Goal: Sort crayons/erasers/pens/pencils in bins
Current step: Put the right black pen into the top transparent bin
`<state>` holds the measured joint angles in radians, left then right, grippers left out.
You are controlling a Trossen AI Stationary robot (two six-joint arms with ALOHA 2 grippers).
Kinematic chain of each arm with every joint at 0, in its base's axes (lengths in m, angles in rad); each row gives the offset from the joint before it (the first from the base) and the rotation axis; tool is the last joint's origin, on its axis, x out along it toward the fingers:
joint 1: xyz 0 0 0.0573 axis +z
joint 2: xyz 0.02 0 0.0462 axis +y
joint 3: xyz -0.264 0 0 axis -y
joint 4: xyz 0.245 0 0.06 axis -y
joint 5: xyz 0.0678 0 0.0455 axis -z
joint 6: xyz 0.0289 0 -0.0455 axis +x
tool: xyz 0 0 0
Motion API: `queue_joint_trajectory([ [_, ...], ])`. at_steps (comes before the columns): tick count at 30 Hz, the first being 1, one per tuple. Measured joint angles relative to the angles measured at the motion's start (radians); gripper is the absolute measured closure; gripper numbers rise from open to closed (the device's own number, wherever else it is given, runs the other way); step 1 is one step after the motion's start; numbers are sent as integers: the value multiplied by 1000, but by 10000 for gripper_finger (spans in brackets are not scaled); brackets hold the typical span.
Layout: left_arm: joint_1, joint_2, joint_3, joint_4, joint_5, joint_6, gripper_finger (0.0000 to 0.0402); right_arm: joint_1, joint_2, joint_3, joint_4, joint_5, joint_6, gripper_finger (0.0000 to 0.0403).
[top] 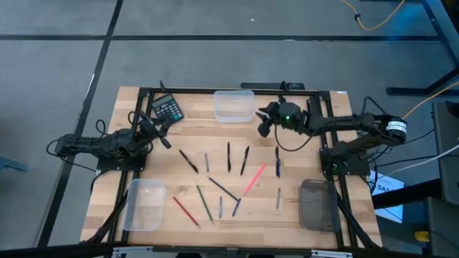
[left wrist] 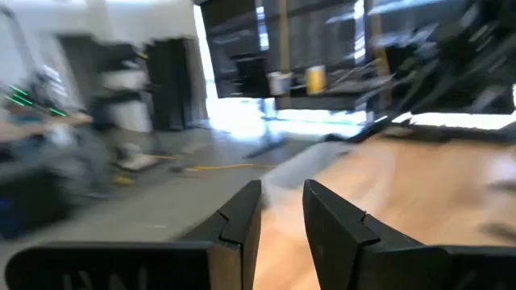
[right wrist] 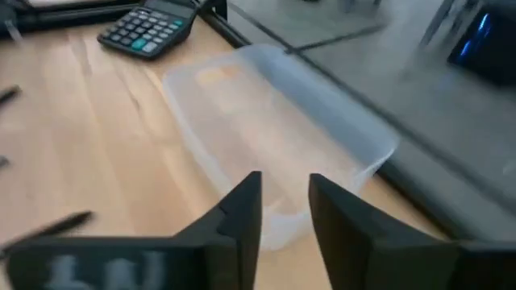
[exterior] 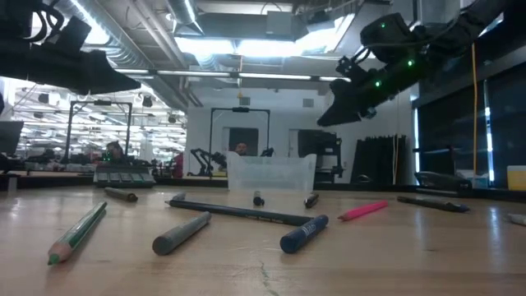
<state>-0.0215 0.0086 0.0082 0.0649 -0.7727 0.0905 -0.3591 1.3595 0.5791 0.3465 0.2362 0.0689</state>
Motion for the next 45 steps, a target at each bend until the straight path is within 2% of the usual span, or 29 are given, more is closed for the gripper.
queue_joint_trajectory([
  [2,-5,0,0,3,82,-85,314,26,6,3,-19,-20,93,268],
  [5,-28,0,0,5,181,-112,314,74,3,30,-158,-25,195,247],
  [10,-45,2,0,5,183,-93,315,134,5,69,-331,-6,304,235],
  [13,-45,33,0,4,214,-135,315,170,9,69,-401,33,378,234],
  [16,-45,96,0,4,245,-187,315,194,9,71,-507,35,473,234],
  [23,-45,259,0,61,259,-251,315,256,8,122,-871,25,693,234],
  [30,-60,387,0,245,399,-287,315,318,8,115,-915,3,794,234],
  [35,-110,444,3,259,371,-324,315,344,33,115,-918,32,820,234],
  [40,-141,500,4,292,308,-324,315,352,127,115,-920,25,844,234],
  [45,-141,556,4,355,302,-320,315,351,190,118,-915,17,842,235],
])
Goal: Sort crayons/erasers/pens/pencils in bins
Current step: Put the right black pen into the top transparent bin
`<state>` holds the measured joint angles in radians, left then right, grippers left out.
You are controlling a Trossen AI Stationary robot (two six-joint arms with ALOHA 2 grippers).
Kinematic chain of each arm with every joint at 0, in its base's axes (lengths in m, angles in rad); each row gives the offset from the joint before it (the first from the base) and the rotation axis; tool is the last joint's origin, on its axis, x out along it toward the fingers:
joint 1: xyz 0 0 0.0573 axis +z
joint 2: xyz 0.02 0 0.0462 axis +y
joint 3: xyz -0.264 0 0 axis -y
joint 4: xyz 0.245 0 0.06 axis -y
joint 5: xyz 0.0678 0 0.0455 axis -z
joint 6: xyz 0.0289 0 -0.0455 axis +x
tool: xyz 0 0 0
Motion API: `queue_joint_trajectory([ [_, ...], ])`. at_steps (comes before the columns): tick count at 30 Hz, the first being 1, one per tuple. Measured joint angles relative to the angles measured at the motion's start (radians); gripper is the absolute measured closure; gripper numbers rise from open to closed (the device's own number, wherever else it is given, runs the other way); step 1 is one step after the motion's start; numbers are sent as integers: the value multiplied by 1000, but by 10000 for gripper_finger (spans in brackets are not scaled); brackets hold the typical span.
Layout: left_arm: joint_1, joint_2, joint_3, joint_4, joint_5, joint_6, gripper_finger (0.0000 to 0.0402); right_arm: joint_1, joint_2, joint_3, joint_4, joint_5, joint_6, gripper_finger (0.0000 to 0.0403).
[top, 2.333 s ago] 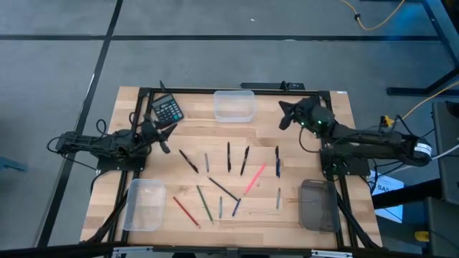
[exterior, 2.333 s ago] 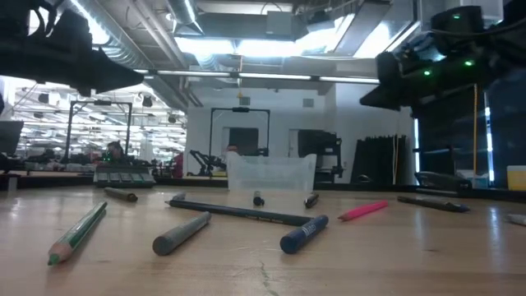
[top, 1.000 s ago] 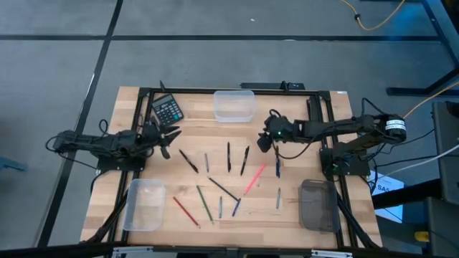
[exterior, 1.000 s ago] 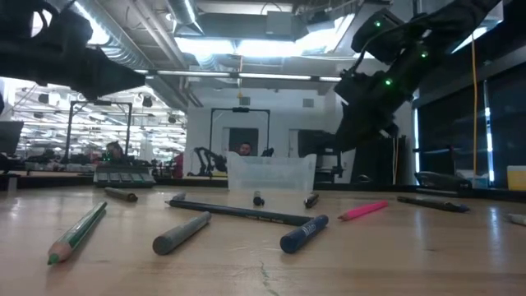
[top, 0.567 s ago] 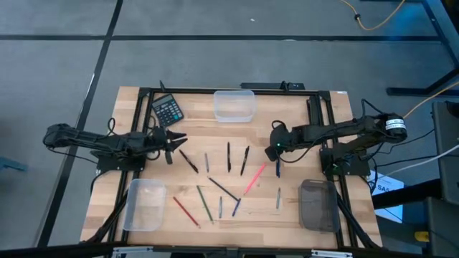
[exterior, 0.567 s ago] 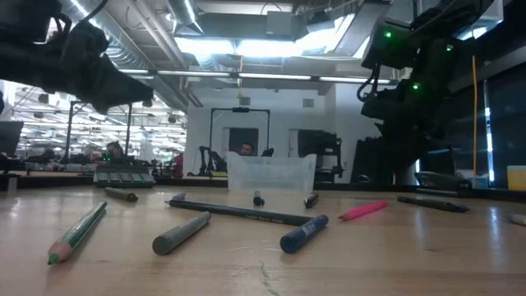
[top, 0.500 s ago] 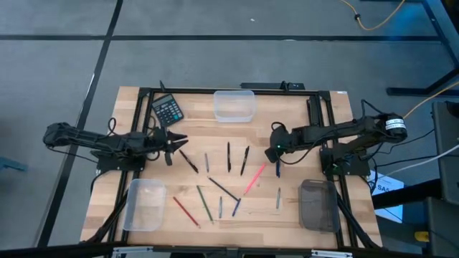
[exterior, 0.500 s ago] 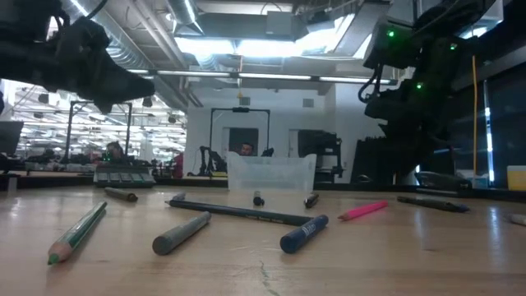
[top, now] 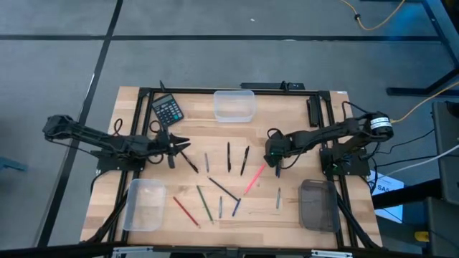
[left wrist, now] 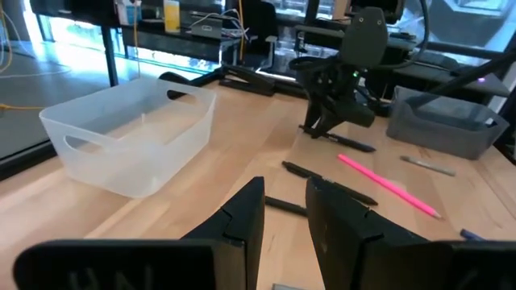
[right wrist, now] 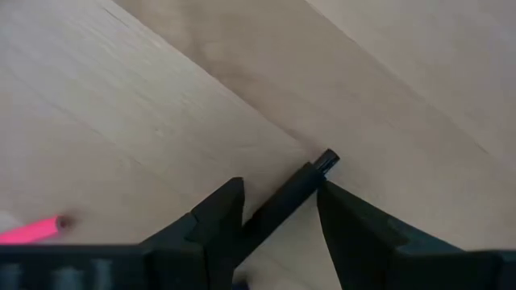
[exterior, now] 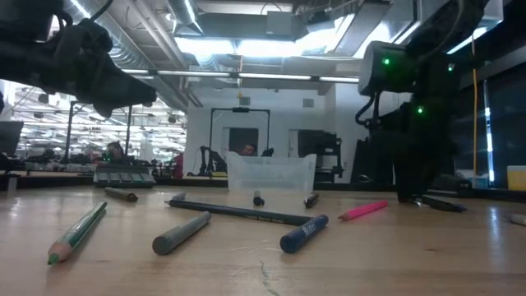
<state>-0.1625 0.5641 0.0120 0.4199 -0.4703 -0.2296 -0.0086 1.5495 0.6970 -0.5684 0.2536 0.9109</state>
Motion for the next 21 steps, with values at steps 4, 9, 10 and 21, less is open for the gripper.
queue_joint_trajectory([
  [4,1,47,0,43,-7,2,315,-1,14,1,9,-9,-12,243],
  [9,1,121,44,48,-8,3,315,-1,14,0,25,-32,-43,299],
  [10,1,140,57,48,-8,3,315,-1,14,0,31,-33,-49,316],
  [21,8,428,226,45,-20,69,315,-4,-33,70,48,49,-176,360],
])
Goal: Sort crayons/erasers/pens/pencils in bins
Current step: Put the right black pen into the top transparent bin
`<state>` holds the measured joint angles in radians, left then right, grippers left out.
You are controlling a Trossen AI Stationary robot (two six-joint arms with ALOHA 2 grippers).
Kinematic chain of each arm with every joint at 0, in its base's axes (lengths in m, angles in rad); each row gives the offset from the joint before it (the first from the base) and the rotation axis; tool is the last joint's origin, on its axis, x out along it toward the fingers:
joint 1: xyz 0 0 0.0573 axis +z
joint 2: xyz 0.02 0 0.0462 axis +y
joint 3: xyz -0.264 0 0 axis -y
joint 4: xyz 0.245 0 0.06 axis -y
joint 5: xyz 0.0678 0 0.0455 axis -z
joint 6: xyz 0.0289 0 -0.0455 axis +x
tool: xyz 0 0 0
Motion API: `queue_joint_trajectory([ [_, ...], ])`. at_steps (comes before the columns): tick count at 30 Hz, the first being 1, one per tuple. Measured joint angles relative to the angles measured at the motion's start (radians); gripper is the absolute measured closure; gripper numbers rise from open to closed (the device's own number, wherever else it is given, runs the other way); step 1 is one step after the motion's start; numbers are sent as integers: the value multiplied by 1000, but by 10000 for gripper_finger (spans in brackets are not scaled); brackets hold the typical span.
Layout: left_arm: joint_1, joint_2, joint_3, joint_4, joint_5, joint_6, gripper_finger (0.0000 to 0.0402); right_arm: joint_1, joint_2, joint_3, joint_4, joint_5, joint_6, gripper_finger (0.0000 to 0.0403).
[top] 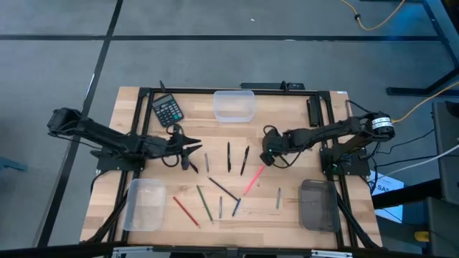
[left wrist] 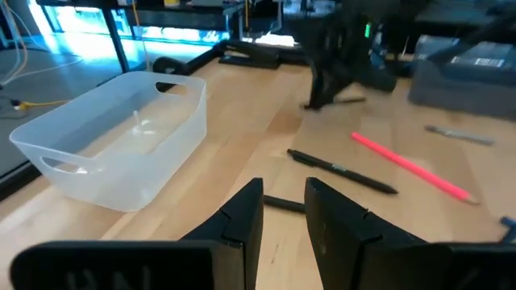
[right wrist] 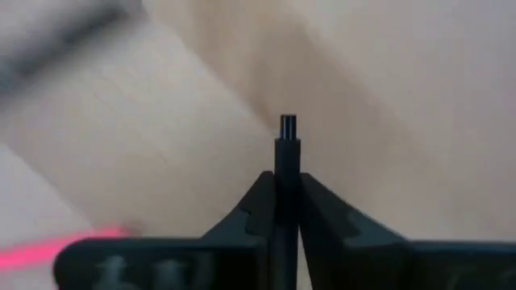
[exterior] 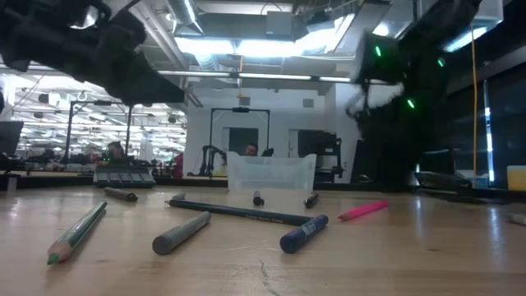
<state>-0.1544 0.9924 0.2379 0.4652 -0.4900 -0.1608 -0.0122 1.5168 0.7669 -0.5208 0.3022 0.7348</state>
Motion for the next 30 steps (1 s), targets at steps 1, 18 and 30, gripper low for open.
queue_joint_trajectory([
  [1,8,24,14,0,0,8,315,-6,-11,24,2,20,-36,353],
  [18,114,341,136,105,53,31,315,-262,200,570,434,11,-970,356],
  [30,116,363,137,18,54,41,315,-393,504,776,299,-113,-1108,356],
])
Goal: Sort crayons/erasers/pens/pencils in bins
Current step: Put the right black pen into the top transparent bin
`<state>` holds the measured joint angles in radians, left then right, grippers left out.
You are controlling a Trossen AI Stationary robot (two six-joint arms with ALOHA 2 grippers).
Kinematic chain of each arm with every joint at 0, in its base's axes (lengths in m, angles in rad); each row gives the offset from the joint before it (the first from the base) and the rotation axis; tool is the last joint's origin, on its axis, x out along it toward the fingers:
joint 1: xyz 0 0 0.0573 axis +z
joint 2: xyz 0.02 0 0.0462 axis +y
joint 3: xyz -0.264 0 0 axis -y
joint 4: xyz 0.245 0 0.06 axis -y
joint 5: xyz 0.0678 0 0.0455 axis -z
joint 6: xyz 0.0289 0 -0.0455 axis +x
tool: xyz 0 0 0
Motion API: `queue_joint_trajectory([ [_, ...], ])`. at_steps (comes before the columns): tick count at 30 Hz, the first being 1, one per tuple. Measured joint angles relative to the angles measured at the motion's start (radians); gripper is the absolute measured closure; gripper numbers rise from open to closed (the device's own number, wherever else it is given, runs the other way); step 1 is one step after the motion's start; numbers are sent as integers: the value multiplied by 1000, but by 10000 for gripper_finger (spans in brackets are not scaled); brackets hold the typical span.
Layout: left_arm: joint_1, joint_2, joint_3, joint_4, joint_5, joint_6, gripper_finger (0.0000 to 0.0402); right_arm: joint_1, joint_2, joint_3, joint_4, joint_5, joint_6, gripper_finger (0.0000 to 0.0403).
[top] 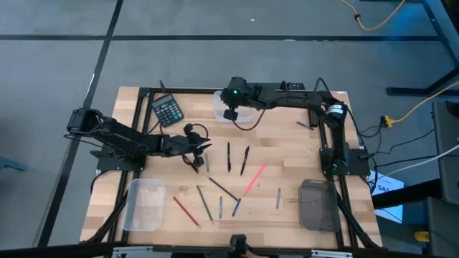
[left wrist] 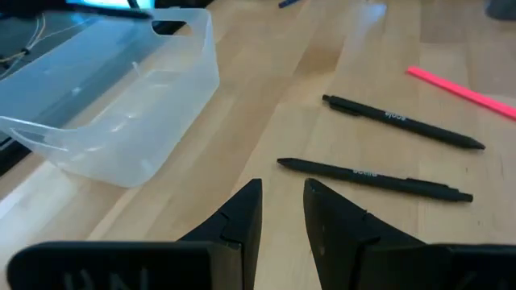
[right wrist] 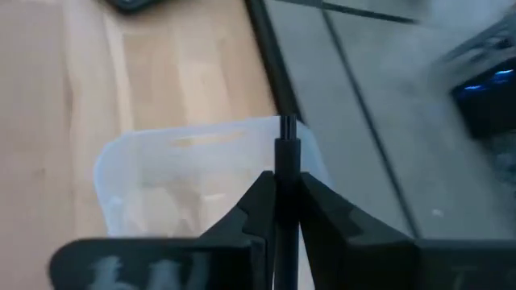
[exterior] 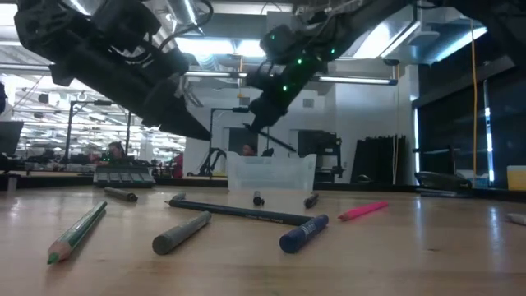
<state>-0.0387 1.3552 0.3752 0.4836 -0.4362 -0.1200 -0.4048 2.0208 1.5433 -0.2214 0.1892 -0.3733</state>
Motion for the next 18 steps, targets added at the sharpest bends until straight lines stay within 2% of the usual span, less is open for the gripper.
queue_joint_trajectory([
  [3,6,0,0,-20,1,0,315,-33,24,-4,-7,-99,30,356],
  [12,7,0,0,-12,3,-4,315,-114,74,-6,-138,-281,33,356],
  [18,7,0,0,32,30,-4,315,-134,103,-6,-157,-295,32,356],
])
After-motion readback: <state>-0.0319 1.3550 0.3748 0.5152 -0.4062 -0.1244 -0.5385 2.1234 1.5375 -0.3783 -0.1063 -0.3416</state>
